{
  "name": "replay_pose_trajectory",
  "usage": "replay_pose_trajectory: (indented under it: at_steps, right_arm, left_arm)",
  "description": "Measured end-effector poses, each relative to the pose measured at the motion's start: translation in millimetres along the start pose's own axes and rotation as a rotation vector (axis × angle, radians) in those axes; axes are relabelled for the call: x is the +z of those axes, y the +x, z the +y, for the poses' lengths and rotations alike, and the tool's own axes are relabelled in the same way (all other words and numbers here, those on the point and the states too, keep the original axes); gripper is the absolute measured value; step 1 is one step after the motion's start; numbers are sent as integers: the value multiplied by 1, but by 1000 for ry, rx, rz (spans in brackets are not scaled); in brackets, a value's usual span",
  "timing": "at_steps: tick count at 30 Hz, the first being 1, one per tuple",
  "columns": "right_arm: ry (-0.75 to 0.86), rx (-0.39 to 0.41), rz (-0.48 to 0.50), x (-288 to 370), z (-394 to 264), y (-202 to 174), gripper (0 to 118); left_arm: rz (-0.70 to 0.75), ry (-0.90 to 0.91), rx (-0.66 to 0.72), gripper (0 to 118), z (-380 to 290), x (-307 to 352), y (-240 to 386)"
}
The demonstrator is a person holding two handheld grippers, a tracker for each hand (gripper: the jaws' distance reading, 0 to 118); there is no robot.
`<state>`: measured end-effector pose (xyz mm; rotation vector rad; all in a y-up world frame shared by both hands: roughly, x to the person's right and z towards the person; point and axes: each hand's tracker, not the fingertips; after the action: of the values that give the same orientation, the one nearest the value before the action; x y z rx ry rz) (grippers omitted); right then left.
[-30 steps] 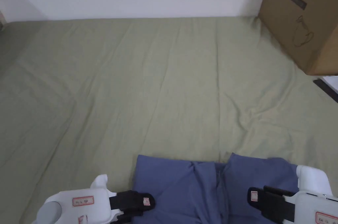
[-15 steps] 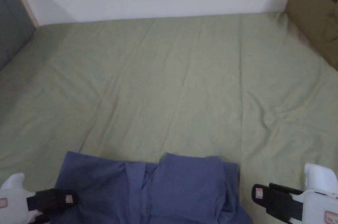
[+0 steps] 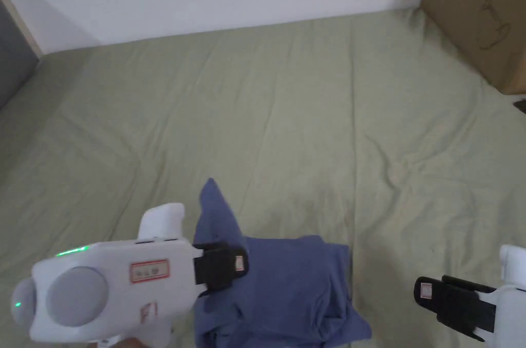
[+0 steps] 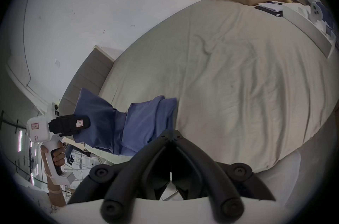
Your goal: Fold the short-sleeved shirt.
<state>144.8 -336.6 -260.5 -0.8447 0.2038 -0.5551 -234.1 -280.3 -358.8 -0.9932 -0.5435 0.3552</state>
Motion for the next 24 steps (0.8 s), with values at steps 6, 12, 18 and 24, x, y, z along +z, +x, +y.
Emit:
replay_pose_trajectory:
  at_steps: [6, 12, 18, 24]
  right_arm:
    - [48, -56, -52, 23, -4, 26, 0]
    - [47, -115, -91, 34, -15, 49, 0]
    - [31, -128, -104, 30, -21, 53, 0]
    - [19, -119, -89, 20, -18, 44, 0]
  left_arm:
    - [-73, -193, -97, 55, 0, -94, 35]
    - [-22, -251, -46, 100, -8, -114, 24]
    - [-27, -89, 89, 71, 2, -68, -16]
    - [60, -152, 67, 10, -14, -85, -37]
